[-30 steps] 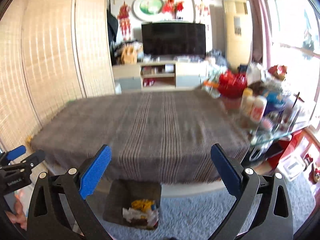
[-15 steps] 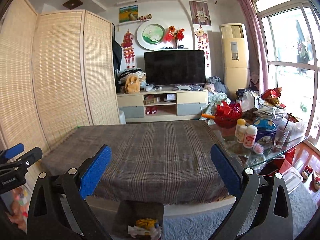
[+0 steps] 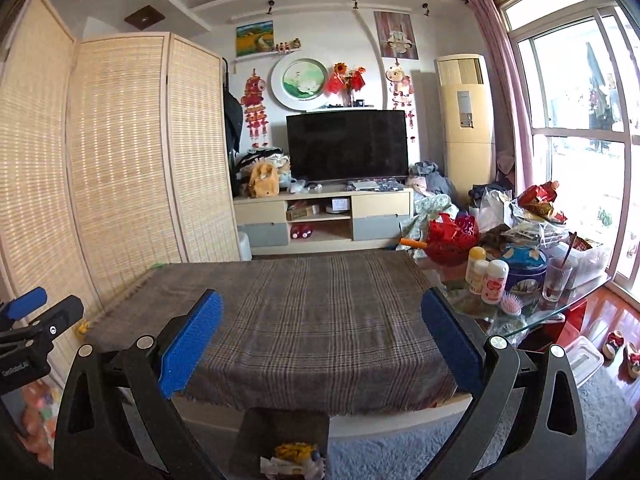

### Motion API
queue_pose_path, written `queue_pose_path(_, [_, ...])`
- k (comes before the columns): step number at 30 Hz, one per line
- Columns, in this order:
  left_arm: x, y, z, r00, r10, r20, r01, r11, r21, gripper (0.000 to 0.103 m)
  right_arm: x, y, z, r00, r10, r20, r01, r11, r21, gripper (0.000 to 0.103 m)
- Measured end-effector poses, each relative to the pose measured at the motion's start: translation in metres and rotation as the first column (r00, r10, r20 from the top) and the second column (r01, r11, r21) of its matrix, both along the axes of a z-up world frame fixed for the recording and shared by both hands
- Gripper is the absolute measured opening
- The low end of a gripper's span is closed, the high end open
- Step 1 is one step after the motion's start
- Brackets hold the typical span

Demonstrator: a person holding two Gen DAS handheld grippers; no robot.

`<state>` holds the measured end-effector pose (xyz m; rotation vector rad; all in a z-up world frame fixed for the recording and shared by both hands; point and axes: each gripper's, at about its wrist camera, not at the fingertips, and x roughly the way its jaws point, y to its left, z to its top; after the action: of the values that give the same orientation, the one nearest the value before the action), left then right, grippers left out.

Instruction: Collect trash

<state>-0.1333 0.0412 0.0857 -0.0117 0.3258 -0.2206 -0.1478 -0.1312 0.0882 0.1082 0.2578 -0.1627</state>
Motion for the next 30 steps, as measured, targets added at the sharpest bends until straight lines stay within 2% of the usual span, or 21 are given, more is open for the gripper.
queue_pose_path(7, [-0.0014, -0.0008, 0.0006, 1.000, 0.021, 0.012, -0.021, 1.000, 0.014, 0.095, -0.0012, -0.0014, -0.0002, 1.000, -0.011, -0.001, 0.011, 1.000, -0.002, 0.100])
queue_pose_path(30, [0.0014, -0.0007, -0.0010, 1.000, 0.010, -0.004, -0.010, 1.000, 0.010, 0.095, 0.0023, 0.0004, -0.0008, 1.000, -0.004, -0.011, 0.004, 1.000, 0.008, 0.100])
